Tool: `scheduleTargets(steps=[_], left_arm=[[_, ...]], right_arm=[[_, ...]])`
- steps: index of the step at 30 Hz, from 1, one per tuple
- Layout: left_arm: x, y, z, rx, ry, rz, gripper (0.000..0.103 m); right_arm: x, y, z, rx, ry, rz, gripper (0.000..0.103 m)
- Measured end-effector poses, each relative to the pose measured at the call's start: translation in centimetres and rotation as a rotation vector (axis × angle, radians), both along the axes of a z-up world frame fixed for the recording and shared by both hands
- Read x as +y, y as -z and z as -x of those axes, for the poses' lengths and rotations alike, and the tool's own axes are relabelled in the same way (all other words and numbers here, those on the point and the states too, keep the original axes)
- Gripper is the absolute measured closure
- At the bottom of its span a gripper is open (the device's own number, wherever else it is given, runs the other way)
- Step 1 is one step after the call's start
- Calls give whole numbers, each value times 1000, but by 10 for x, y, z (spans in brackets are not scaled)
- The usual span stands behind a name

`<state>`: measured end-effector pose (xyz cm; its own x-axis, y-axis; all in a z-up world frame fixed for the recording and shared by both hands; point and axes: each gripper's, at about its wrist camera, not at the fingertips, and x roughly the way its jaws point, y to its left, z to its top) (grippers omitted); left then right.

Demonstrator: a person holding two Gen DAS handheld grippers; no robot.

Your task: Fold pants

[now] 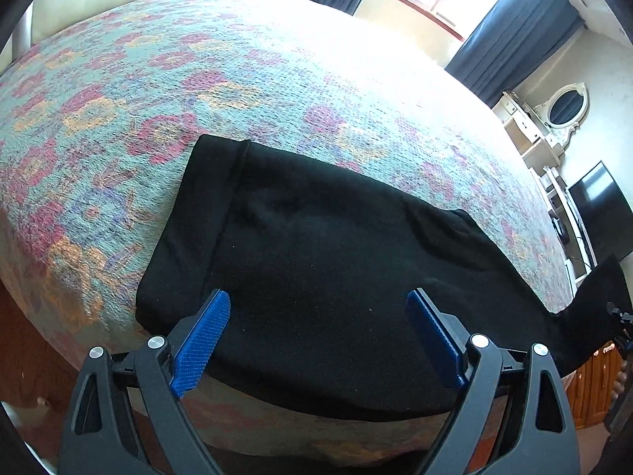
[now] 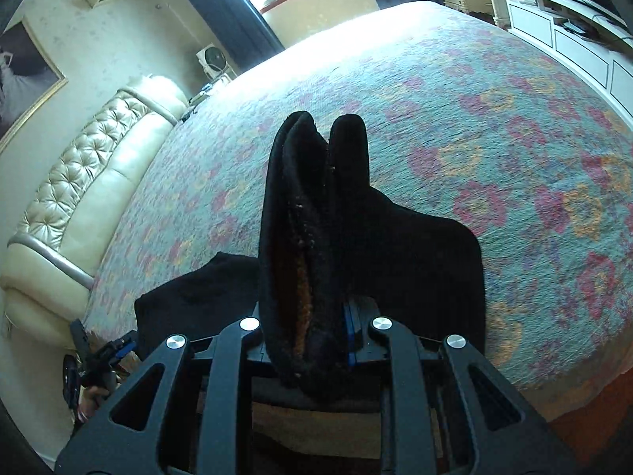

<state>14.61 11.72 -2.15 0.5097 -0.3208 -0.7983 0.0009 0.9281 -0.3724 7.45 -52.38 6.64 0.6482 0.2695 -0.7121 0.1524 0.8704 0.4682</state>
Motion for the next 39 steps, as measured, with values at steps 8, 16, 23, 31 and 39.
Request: scheduleTargets(steps=[8,16,23,31,39], left_arm=[[11,2,-1,20,-40,45,13],[8,2,2,17,-31,46,13],[9,3,3,25,-34,54,13],[9,6,2,35,-33,60,13],[11,6,4,36,-45,71,13]], right_arm=[[97,58,-39,114,-72,152,83],[143,96,-47,175,-111,182,82],[156,106,-43,184,-123,140,61],[183,111,-38,156,-214,-62,32],[147,66,-8,11,-273,-299,32]])
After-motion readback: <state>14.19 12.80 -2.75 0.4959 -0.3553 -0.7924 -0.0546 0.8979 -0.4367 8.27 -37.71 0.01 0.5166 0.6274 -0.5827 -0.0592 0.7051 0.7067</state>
